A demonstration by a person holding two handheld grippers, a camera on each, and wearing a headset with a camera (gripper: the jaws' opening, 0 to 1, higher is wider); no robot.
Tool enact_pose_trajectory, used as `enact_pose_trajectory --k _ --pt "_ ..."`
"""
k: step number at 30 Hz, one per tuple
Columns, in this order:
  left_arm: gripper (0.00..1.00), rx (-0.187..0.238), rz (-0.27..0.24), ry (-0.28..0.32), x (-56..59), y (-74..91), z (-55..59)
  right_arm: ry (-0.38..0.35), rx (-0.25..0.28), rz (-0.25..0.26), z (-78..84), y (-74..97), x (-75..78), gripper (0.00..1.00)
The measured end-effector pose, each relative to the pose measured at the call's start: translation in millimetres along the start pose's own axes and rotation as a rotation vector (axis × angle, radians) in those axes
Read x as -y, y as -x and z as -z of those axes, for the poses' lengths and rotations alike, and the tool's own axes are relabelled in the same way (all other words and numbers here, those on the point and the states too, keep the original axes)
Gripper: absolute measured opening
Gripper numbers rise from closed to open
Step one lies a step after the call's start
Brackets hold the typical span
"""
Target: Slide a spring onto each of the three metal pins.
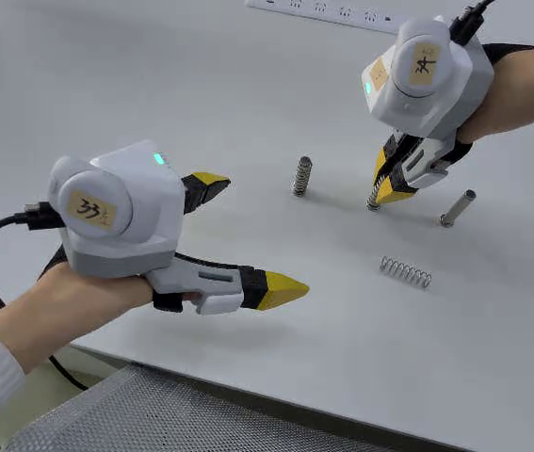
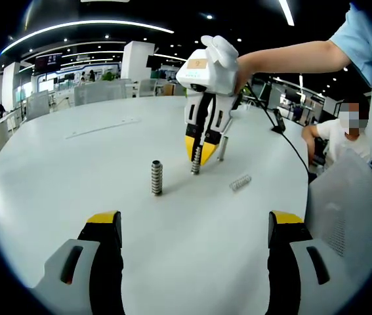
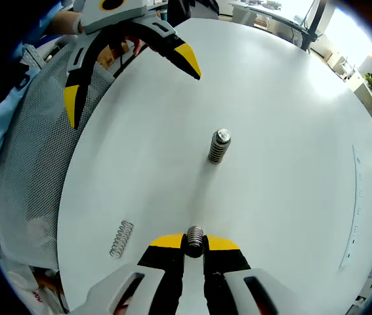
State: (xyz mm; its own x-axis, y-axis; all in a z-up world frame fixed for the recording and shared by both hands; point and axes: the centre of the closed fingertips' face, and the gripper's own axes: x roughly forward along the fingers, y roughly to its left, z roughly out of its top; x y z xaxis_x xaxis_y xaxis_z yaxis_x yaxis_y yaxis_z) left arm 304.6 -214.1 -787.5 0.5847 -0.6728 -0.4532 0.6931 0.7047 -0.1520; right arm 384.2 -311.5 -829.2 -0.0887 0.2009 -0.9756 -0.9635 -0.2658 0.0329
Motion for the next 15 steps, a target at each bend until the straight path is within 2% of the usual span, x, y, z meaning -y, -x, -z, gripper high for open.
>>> enact_pose_trajectory --k 15 --pt "0.91 0.002 -0.002 -0.001 0.0 1.7 -0.5 0.012 -0.026 -0.012 1.5 0.0 -3.6 0.08"
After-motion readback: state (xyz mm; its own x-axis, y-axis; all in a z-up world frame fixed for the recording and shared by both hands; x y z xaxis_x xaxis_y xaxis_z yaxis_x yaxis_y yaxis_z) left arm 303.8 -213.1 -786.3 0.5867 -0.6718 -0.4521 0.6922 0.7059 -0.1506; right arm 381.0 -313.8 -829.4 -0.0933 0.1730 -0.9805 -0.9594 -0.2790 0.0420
